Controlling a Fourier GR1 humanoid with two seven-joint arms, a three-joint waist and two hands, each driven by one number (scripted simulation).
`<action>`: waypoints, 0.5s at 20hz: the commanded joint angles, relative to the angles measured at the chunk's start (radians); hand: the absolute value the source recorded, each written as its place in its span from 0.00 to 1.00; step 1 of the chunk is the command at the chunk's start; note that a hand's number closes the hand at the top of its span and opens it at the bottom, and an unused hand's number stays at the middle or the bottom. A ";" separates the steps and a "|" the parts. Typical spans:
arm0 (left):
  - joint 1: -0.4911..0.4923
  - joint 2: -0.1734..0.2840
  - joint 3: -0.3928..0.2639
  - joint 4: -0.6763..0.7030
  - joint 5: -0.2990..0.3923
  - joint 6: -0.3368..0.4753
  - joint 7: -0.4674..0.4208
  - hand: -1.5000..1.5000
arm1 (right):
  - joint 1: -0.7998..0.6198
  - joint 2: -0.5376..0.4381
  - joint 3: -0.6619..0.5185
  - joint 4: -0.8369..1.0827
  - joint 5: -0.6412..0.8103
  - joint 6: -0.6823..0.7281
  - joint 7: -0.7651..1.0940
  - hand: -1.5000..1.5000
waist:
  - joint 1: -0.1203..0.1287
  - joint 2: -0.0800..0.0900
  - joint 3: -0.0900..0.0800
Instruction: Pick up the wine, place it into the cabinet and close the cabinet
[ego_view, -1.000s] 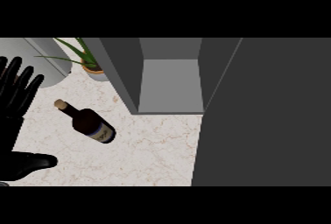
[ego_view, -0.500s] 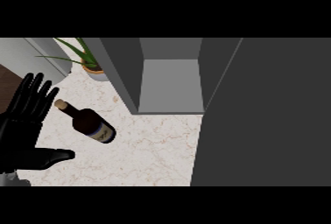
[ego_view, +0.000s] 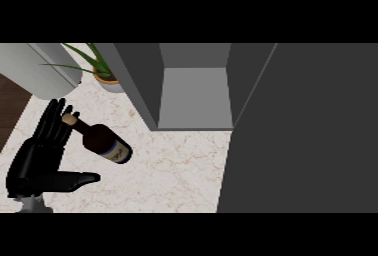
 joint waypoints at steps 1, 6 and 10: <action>0.048 0.008 0.006 0.041 0.014 -0.062 -0.046 0.00 | 0.050 -0.009 -0.050 -0.098 -0.127 0.025 0.038 0.00 | 0.004 0.000 0.001; -0.009 -0.027 -0.015 0.214 -0.069 -0.041 -0.159 0.00 | 0.013 -0.014 -0.003 -0.095 -0.070 -0.006 0.081 0.00 | 0.000 0.000 0.000; -0.053 0.008 0.026 0.329 -0.043 -0.082 -0.188 0.00 | -0.051 -0.017 0.015 -0.111 -0.041 -0.054 0.152 0.00 | -0.004 -0.001 -0.001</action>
